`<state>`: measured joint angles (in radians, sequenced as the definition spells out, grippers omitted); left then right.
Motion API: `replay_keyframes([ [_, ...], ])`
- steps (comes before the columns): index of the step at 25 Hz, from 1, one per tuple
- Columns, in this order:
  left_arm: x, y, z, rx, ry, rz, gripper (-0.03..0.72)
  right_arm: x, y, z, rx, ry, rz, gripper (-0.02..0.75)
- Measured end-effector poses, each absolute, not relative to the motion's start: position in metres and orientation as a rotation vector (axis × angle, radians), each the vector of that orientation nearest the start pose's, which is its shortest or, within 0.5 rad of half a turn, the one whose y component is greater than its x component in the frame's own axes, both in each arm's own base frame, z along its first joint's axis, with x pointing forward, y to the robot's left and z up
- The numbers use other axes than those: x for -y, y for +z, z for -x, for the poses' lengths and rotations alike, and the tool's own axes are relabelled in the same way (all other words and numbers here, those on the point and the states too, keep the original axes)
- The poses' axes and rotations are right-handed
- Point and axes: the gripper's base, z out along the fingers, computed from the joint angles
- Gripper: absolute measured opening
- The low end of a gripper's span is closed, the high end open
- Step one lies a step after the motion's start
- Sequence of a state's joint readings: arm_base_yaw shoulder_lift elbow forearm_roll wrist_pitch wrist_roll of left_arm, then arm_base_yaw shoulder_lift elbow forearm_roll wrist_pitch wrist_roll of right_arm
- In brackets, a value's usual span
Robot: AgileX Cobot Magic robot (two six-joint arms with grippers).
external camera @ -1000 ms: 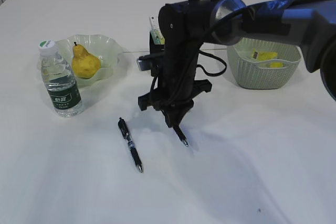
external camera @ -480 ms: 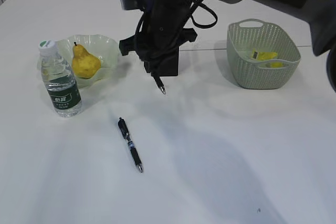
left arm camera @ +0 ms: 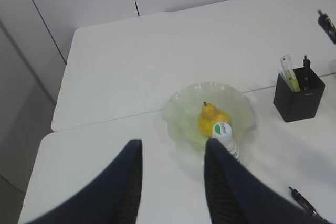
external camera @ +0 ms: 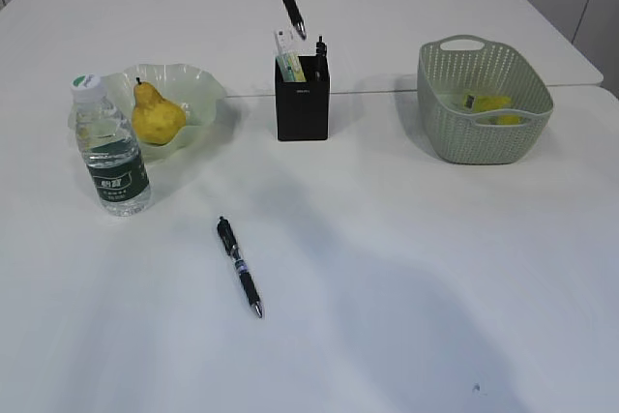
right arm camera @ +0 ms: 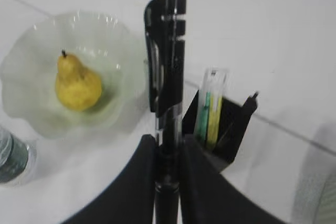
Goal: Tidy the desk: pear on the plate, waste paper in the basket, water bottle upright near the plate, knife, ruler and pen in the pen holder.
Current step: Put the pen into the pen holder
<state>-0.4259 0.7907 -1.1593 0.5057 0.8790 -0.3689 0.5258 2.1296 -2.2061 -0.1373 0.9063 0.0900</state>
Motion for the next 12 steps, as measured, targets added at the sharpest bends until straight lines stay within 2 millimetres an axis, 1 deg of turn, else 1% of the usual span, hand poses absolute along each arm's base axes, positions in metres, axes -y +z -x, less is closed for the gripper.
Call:
replay_keyframes([
  [1, 0.020, 0.452, -0.127, -1.892, 0.060, -0.125, 0.274, -0.238, 0.351, -0.432, -2.195, 0.137, 0.540, 0.090],
  [3, 0.020, 0.452, -0.127, -1.887, 0.058, -0.126, 0.274, -0.237, 0.359, -0.435, -2.119, 0.110, 0.543, 0.090],
  [5, 0.020, 0.453, -0.127, -1.885, 0.059, -0.127, 0.274, -0.237, 0.361, -0.438, -2.054, 0.100, 0.546, 0.090],
  [8, 0.020, 0.453, -0.127, -1.880, 0.062, -0.128, 0.274, -0.236, 0.349, -0.446, -1.997, 0.098, 0.553, 0.090],
  [12, 0.020, 0.453, -0.127, -1.876, 0.068, -0.129, 0.274, -0.231, 0.318, -0.455, -1.955, 0.100, 0.570, 0.090],
])
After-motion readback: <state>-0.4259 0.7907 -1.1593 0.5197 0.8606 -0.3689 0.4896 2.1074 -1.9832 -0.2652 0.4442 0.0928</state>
